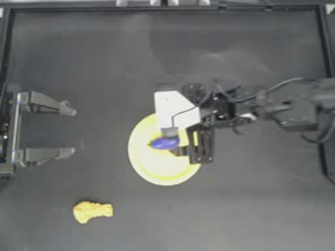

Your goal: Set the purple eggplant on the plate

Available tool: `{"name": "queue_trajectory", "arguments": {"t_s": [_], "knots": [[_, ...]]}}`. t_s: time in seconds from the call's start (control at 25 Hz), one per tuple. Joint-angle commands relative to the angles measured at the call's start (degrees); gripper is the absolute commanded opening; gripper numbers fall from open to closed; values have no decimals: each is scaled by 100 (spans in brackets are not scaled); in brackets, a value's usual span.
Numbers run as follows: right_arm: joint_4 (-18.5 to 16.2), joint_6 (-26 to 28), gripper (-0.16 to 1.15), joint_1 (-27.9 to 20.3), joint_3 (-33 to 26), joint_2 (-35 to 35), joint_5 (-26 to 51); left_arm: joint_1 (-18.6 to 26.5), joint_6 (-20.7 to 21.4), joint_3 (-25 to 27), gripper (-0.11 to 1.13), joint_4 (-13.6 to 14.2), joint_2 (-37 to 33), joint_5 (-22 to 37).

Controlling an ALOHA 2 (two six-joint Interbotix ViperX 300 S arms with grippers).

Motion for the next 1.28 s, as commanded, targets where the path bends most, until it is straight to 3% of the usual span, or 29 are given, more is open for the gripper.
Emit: {"name": "queue_trajectory", "arguments": {"t_s": [0.04,1.28], "knots": [[97,18,98,0,325,-677,-492,0,18,-97,103,0,79,-35],[404,9,98,88,3023,-3313,-3551,53,44,-132,103,0,44,-35]]}}
